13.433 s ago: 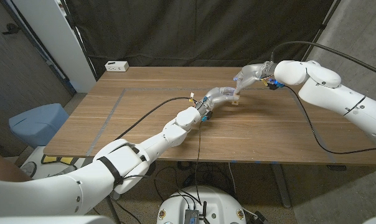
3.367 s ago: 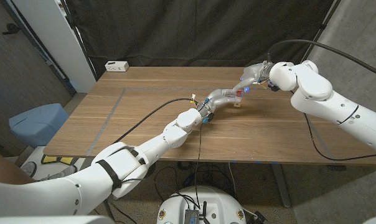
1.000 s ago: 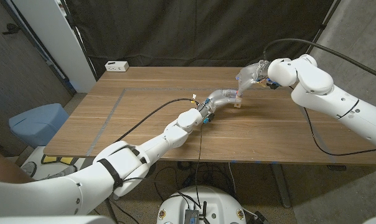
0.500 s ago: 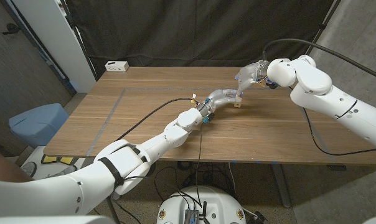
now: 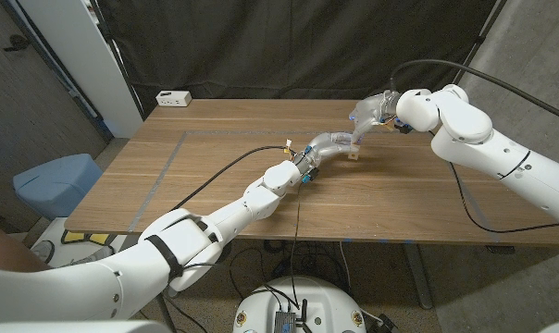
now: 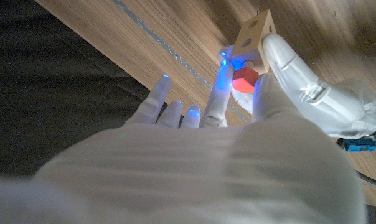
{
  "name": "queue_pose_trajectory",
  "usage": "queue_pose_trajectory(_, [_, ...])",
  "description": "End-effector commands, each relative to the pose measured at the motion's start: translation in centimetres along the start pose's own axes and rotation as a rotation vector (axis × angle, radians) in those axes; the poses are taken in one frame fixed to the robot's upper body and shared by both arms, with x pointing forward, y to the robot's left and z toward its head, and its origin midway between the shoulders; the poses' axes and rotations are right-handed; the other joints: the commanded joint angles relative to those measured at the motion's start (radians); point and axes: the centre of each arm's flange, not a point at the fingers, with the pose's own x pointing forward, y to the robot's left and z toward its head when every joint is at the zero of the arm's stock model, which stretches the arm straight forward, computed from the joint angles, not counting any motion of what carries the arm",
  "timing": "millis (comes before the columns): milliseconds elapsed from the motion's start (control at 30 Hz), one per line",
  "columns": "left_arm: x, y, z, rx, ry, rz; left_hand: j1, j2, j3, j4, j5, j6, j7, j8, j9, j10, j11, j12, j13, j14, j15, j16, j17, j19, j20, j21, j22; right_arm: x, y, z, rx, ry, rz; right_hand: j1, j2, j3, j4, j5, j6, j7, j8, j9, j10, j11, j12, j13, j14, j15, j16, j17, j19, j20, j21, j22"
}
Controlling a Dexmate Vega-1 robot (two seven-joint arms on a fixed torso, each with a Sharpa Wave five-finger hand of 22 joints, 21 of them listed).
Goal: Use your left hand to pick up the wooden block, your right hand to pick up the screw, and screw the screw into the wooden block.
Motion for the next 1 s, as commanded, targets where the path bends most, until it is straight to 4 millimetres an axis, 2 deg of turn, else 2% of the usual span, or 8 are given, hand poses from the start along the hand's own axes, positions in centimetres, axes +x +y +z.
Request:
queue_pose_trajectory(33, [-0.26, -0.15, -0.05, 0.001, 0.002, 0.005, -0.019, 0.063, 0.020, 0.015, 0.007, 0.068, 0.033, 0.006, 0.012, 0.010, -0.005, 0.006, 0.098, 0.011, -0.095, -0.005, 0.003, 0.006, 0.002, 0.005, 0.005, -0.01, 0.29, 0.03, 0.003, 0.010, -0.014, -0.001, 0.012, 0.000, 0.009, -0.002, 0.026, 0.001, 0.014, 0.000, 0.017, 0.004, 0.006, 0.001, 0.016, -0.063, 0.008, 0.003, 0.014, -0.006, 0.003, 0.002])
queue_pose_trajectory(400, [-0.35, -0.32, 0.01, 0.002, 0.003, 0.001, -0.018, 0.066, 0.024, 0.014, 0.009, 0.067, 0.033, 0.005, 0.012, 0.009, -0.006, 0.005, 0.098, 0.011, -0.094, -0.006, 0.003, 0.006, 0.003, 0.005, 0.005, -0.12, 0.47, 0.05, 0.008, 0.023, -0.033, -0.023, 0.022, -0.009, 0.019, -0.004, 0.098, 0.012, 0.041, -0.007, 0.067, 0.004, 0.012, 0.001, 0.047, -0.067, 0.018, 0.005, 0.031, -0.013, 0.003, 0.002])
queue_pose_trajectory(1000, [-0.68, -0.59, 0.22, 0.004, 0.000, 0.000, -0.021, 0.069, 0.028, 0.017, 0.012, 0.066, 0.034, 0.004, 0.012, 0.008, -0.005, 0.005, 0.098, 0.012, -0.091, -0.007, 0.002, 0.007, 0.004, 0.006, 0.005, -0.26, 1.08, 0.41, 0.024, 0.034, -0.036, -0.074, 0.039, -0.026, 0.038, -0.007, 0.181, 0.026, 0.066, -0.020, 0.117, 0.005, 0.014, -0.001, 0.082, -0.070, 0.028, 0.008, 0.051, -0.020, 0.002, 0.003])
